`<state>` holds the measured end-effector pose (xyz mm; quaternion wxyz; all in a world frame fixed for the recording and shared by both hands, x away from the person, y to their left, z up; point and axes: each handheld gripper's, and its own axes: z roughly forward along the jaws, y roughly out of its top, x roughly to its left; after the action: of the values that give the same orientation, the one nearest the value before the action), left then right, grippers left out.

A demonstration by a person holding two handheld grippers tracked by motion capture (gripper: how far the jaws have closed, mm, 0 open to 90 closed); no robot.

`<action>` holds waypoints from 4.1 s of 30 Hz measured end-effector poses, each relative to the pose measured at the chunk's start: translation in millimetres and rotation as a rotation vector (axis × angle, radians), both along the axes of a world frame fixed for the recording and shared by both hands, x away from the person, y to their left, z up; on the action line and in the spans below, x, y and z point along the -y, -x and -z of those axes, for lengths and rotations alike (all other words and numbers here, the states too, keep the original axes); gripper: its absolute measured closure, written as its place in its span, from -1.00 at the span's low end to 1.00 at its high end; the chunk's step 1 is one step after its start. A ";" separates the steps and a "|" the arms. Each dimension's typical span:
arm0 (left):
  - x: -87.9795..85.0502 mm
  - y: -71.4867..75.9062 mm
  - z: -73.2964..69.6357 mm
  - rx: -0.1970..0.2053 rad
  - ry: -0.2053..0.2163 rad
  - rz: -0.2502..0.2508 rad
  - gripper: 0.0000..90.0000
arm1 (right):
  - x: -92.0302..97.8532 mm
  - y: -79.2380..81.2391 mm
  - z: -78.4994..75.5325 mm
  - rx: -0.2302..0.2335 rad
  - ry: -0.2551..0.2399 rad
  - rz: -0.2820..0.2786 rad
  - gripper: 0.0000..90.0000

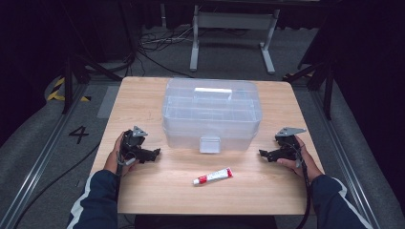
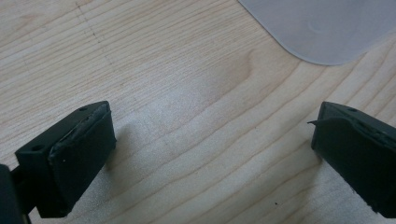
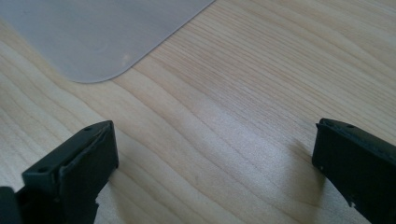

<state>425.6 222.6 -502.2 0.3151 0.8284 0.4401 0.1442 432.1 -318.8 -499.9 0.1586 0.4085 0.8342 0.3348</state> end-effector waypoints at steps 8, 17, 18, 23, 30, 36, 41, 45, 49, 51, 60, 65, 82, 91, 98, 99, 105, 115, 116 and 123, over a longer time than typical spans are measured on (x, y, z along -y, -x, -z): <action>-1.4 -0.9 0.1 0.001 0.000 0.019 -1.00 | 2.4 -1.0 -0.2 -0.001 0.002 0.004 -0.99; -2.6 -1.9 0.2 0.002 0.002 0.040 -1.00 | 6.9 -0.7 -4.2 -0.033 0.028 -0.002 -0.95; -2.7 -1.9 0.2 0.002 0.002 0.040 -1.00 | 7.0 -0.5 -4.8 -0.037 0.034 -0.002 -0.94; -2.6 -1.9 0.2 0.002 0.003 0.039 -1.00 | 6.2 1.7 -8.3 -0.029 0.055 -0.020 -0.76; -2.9 -1.8 0.0 0.004 0.002 0.062 -0.98 | 7.2 6.1 -16.7 -0.002 0.063 -0.027 -0.52; -2.9 -1.7 0.0 0.005 0.002 0.062 -0.98 | 7.8 8.0 -35.1 0.016 -0.004 -0.038 -0.50; -3.0 -2.0 0.0 0.004 0.002 0.065 -0.98 | 2.5 12.9 -53.4 0.063 -0.032 -0.050 -0.51; -3.0 -2.0 0.0 0.004 0.002 0.065 -0.98 | -1.3 16.2 -67.7 0.103 -0.061 -0.060 -0.49; -2.8 -1.8 0.0 0.004 0.003 0.062 -0.98 | -2.0 18.3 -78.7 0.145 -0.075 -0.045 -0.44; -2.8 -1.6 0.0 0.004 0.003 0.061 -0.98 | -2.3 19.8 -86.2 0.173 -0.087 -0.042 -0.42; -2.9 -1.4 -0.2 0.006 -0.002 0.062 -0.98 | -7.4 15.5 -112.5 0.222 -0.084 -0.048 -0.42; -2.6 -0.4 0.0 0.005 0.002 0.053 -0.98 | -7.6 14.3 -127.9 0.240 -0.084 -0.060 -0.41; -2.5 -0.4 0.0 0.003 0.002 0.051 -0.99 | -27.6 3.5 -177.3 0.328 -0.063 -0.102 -0.39; -2.6 -0.4 0.0 0.003 0.002 0.051 -0.99 | -65.5 -10.0 -194.0 0.320 -0.030 -0.183 -0.35; -2.6 -0.5 0.0 0.003 0.002 0.051 -0.99 | -89.1 -21.2 -196.8 0.302 -0.013 -0.212 -0.30; -2.5 -0.4 0.1 0.003 0.002 0.051 -0.99 | -97.8 -26.2 -196.9 0.296 -0.017 -0.221 -0.27; -3.0 -0.8 -0.5 0.002 -0.005 0.056 -0.99 | -122.0 -37.2 -195.6 0.262 0.015 -0.254 -0.23; -3.0 -0.8 -0.5 0.003 -0.006 0.056 -0.99 | -152.5 -53.4 -190.1 0.230 0.070 -0.269 -0.06; -3.2 -1.1 -0.5 0.009 -0.009 0.057 -0.99 | -154.3 -54.9 -189.3 0.227 0.074 -0.267 -0.01; -3.4 -0.9 -0.5 0.010 -0.008 0.063 -0.98 | -163.5 -64.0 -186.3 0.220 0.104 -0.258 0.46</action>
<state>426.5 226.0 -501.7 0.3183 0.8423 0.4118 0.1400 496.1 -155.3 -313.5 0.2254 0.2503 0.8736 0.3513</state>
